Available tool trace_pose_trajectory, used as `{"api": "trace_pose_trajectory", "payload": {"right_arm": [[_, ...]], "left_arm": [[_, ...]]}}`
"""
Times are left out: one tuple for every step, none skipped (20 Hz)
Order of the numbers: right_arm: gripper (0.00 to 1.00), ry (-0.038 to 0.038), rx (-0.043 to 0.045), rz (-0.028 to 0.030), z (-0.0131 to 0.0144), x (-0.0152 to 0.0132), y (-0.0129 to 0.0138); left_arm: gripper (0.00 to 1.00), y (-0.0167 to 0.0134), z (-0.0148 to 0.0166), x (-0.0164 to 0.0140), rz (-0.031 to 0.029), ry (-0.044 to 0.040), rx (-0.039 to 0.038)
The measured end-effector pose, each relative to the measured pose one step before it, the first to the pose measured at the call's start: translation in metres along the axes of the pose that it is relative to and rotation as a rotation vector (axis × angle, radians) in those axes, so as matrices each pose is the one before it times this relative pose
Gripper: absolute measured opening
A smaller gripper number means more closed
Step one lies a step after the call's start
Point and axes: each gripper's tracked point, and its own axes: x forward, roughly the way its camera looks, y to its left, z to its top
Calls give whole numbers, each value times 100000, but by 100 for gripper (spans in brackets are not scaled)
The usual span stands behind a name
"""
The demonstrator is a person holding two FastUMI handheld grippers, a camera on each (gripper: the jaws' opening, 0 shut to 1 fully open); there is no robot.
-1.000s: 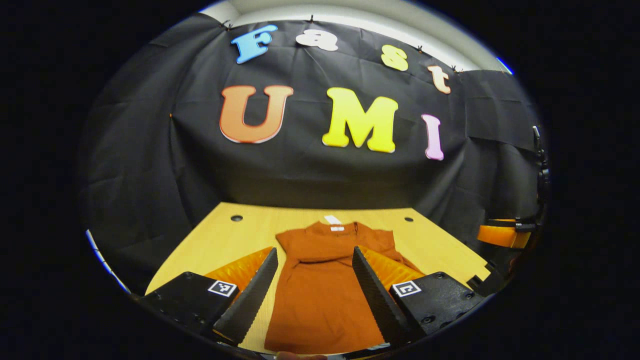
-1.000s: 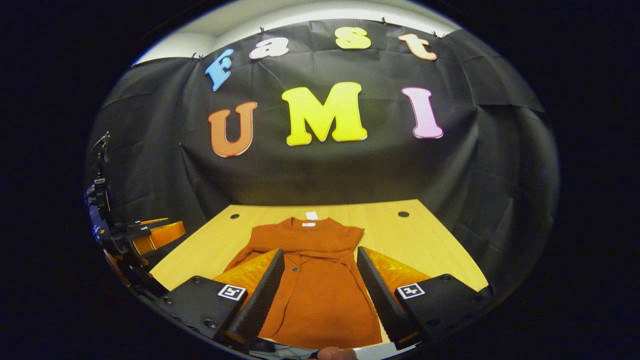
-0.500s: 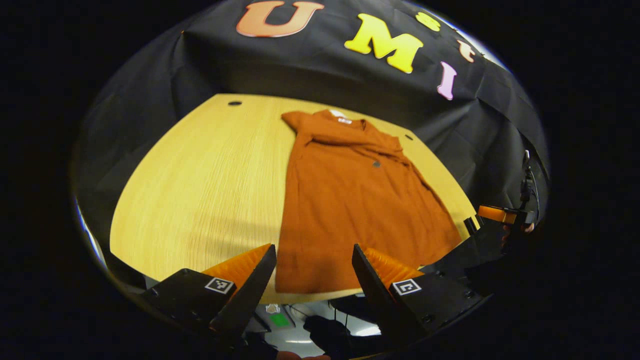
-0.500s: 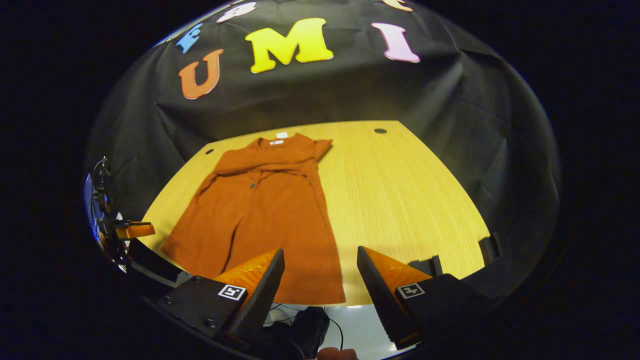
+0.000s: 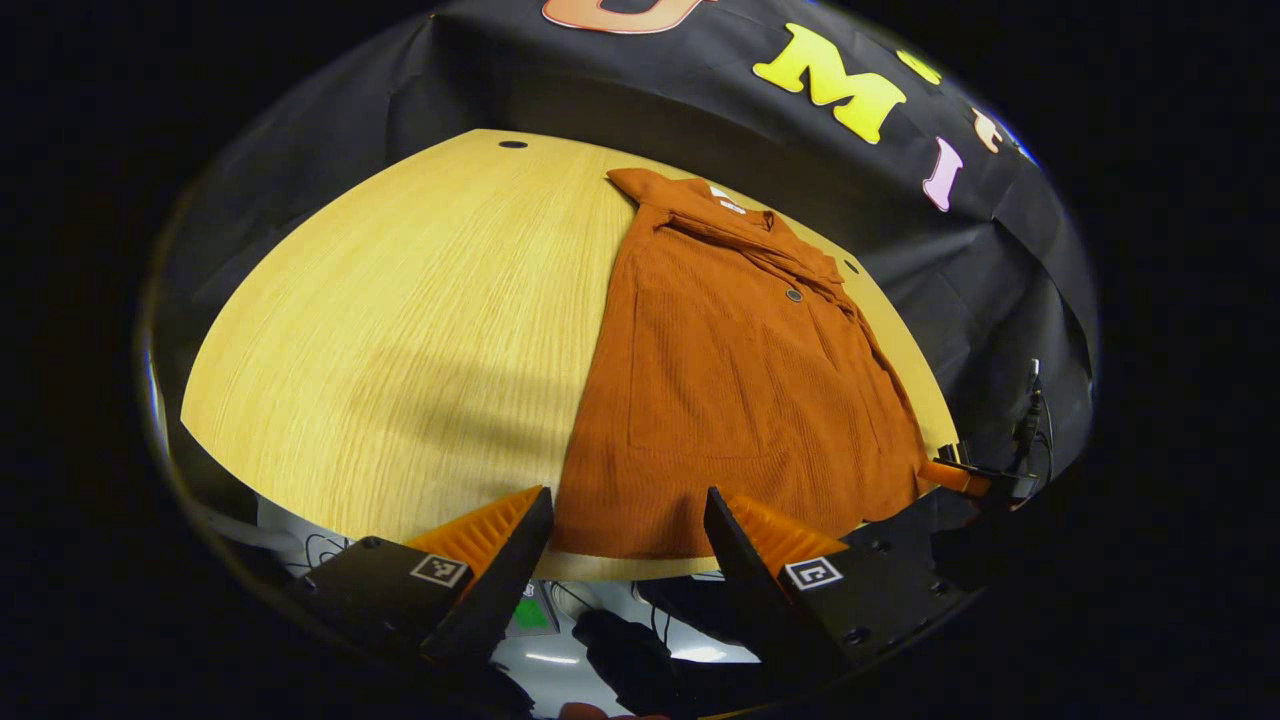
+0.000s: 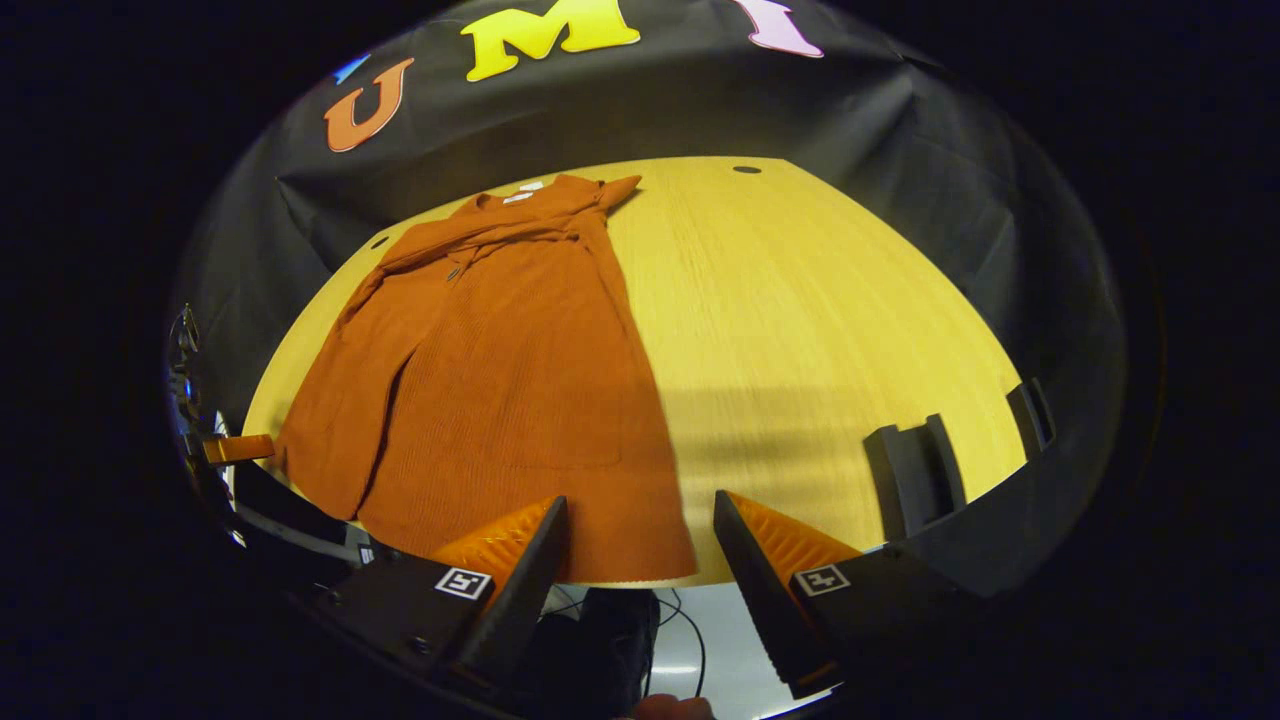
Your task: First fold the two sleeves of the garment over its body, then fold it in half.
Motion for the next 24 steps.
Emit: {"api": "trace_pose_trajectory", "payload": {"right_arm": [[94,-137,-1874,-1443,-116,-298,150],[94,809,-2157,-2098,-76,201,135],[90,-535,-1353,866,-137,99,513],[72,393,-691,706,143,54,640],[54,-34,-591,1922,237,540,740],[36,594,-1141,121,161,-270,501],[10,14,-1578,-184,-87,148,208],[7,760,-11,1191,105,-243,274],[7,-44,1970,338,249,-399,-180],[7,-203,3470,2499,321,-333,201],[7,730,3403,1021,72,-346,64],[7,-352,2868,103,385,-372,-161],[7,-671,3246,-925,326,-709,-292],[1,-808,3566,1136,692,-380,51],[2,-666,3120,595,478,-667,112],[1,-1265,2095,487,669,-592,112],[1,-1539,1389,588,815,-616,199],[1,-1875,935,668,1004,-643,398],[1,-2047,738,1184,1037,-710,567],[1,-2155,229,1313,1318,-578,721],[1,-2412,-242,1545,1421,-509,763],[1,-2788,-387,1306,1734,-409,778],[1,-2882,-357,1430,1751,-287,704],[1,-2865,-1,1128,2046,-63,648]], "left_arm": [[99,-373,-61,-13,-379,387,1324],[96,-320,-105,290,282,360,1786],[94,-199,-75,216,769,168,2295],[97,-58,-356,301,598,1093,2073],[80,-217,-218,367,-11,659,1461],[64,-139,-238,6,-457,1628,92],[38,115,11,-158,1431,138,130],[12,-525,129,0,-1566,-330,-142],[11,-494,-28,-320,-1789,169,167],[8,-281,168,-279,-1053,-299,903],[8,-133,263,-417,-594,-800,1759],[5,-42,461,-429,-322,-1289,2247],[4,-48,575,-595,-128,-1572,1981],[3,-150,708,-617,-433,-1699,1470],[4,-128,951,-615,-230,-1899,1454],[3,-15,910,-553,221,-1989,1611],[4,-45,1040,-673,-44,-2374,1329],[4,-41,953,-353,-370,-1930,463],[3,-169,1155,-350,-696,-2149,458],[3,-136,964,-322,-258,-1474,920],[3,-219,1256,-219,-503,-1948,1220],[3,-433,1534,-150,-1067,-2506,1435],[3,-360,1767,-173,-980,-2913,1837],[3,-156,1672,111,-713,-3029,1833]]}}
